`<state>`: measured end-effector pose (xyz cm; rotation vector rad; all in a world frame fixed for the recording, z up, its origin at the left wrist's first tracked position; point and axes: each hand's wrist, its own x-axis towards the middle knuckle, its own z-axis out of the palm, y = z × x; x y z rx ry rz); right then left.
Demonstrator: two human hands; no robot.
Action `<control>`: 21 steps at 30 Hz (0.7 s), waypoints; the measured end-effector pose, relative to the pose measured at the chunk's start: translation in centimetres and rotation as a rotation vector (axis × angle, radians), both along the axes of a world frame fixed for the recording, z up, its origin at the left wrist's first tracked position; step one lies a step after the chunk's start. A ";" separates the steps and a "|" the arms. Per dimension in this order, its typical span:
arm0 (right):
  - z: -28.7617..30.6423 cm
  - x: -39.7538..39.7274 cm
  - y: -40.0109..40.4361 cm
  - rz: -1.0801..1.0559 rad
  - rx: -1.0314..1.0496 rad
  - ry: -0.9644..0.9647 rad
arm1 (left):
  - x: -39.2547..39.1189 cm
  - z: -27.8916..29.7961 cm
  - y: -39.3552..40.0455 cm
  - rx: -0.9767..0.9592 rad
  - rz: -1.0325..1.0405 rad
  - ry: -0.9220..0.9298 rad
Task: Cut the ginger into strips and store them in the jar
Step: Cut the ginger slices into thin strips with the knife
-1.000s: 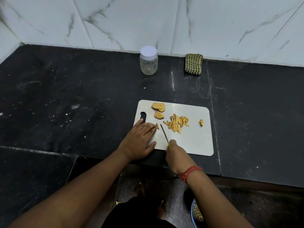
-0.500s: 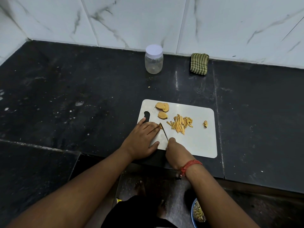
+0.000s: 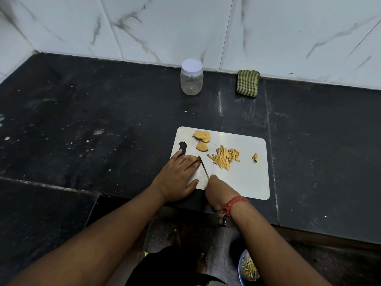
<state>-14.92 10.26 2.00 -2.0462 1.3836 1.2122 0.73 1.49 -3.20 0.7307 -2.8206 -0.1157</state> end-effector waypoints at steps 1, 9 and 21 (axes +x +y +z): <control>1.3 0.5 -0.1 -0.026 0.041 -0.060 | 0.0 0.0 0.0 0.002 -0.003 -0.006; 3.5 -0.1 -0.5 0.180 -0.115 -0.001 | -0.2 0.1 0.1 -0.021 0.002 -0.012; 3.0 1.8 1.3 -0.092 -0.224 -0.039 | -0.3 0.0 0.1 -0.029 -0.002 -0.009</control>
